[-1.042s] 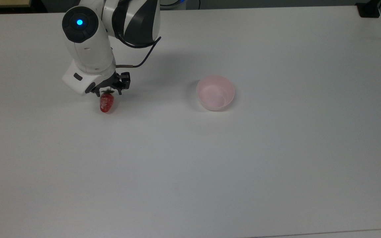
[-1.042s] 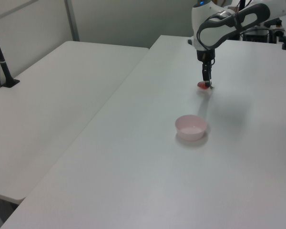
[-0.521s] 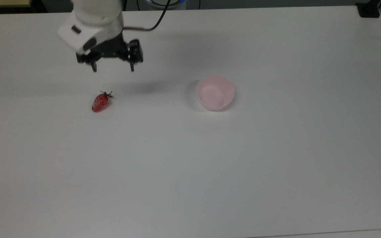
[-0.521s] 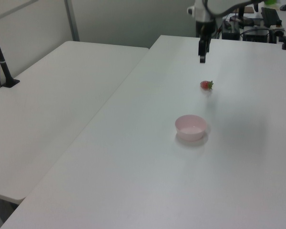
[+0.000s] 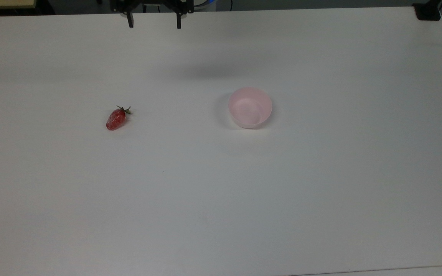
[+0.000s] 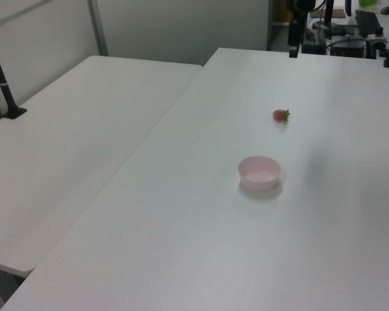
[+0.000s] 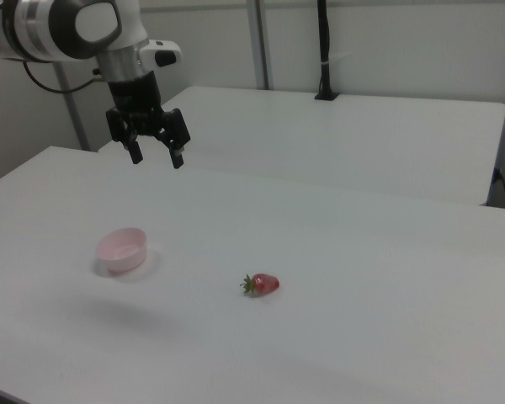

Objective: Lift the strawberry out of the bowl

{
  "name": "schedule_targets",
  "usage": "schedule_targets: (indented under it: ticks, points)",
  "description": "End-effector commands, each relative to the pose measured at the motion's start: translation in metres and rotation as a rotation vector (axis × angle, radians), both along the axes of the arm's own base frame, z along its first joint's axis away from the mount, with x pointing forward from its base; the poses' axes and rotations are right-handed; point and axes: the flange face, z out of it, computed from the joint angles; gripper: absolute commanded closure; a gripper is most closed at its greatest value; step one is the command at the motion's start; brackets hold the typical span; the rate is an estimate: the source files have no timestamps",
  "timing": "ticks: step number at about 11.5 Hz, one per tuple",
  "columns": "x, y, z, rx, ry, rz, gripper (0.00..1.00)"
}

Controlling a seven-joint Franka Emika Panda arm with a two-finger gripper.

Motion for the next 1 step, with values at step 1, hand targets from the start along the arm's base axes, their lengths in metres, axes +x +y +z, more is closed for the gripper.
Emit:
schedule_targets:
  ticks: [1]
  points:
    - [-0.0081, -0.0026, -0.0035, 0.035, 0.013, -0.046, 0.0]
